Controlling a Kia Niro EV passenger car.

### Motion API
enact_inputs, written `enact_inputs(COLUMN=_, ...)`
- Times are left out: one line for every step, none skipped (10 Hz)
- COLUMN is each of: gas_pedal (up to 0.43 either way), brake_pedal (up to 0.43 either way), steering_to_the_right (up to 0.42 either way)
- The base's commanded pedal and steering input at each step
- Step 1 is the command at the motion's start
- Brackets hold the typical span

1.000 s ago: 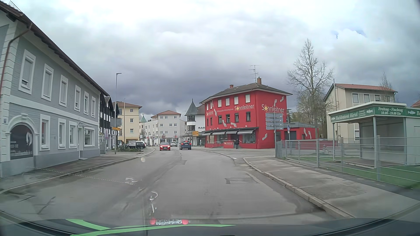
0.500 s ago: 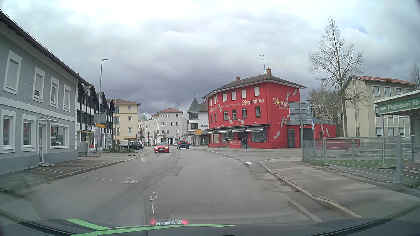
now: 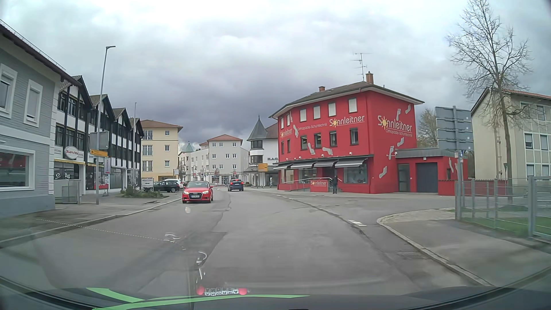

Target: Follow the waypoints while adhering to traffic rules and regulations

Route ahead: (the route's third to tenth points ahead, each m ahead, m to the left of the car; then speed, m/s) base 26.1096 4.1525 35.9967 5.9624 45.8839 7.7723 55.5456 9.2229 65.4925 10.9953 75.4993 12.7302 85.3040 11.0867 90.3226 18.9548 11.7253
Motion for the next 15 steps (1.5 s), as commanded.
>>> enact_inputs(gas_pedal=0.079, brake_pedal=0.000, steering_to_the_right=-0.010)
enact_inputs(gas_pedal=0.079, brake_pedal=0.000, steering_to_the_right=-0.011)
enact_inputs(gas_pedal=0.079, brake_pedal=0.000, steering_to_the_right=-0.011)
enact_inputs(gas_pedal=0.079, brake_pedal=0.000, steering_to_the_right=-0.012)
enact_inputs(gas_pedal=0.079, brake_pedal=0.000, steering_to_the_right=-0.014)
enact_inputs(gas_pedal=0.079, brake_pedal=0.000, steering_to_the_right=-0.015)
enact_inputs(gas_pedal=0.079, brake_pedal=0.000, steering_to_the_right=-0.018)
enact_inputs(gas_pedal=0.079, brake_pedal=0.000, steering_to_the_right=-0.020)
enact_inputs(gas_pedal=0.079, brake_pedal=0.000, steering_to_the_right=-0.022)
enact_inputs(gas_pedal=0.079, brake_pedal=0.000, steering_to_the_right=-0.024)
enact_inputs(gas_pedal=0.079, brake_pedal=0.000, steering_to_the_right=-0.025)
enact_inputs(gas_pedal=0.079, brake_pedal=0.000, steering_to_the_right=-0.026)
enact_inputs(gas_pedal=0.079, brake_pedal=0.000, steering_to_the_right=-0.026)
enact_inputs(gas_pedal=0.079, brake_pedal=0.000, steering_to_the_right=-0.026)
enact_inputs(gas_pedal=0.079, brake_pedal=0.000, steering_to_the_right=-0.026)
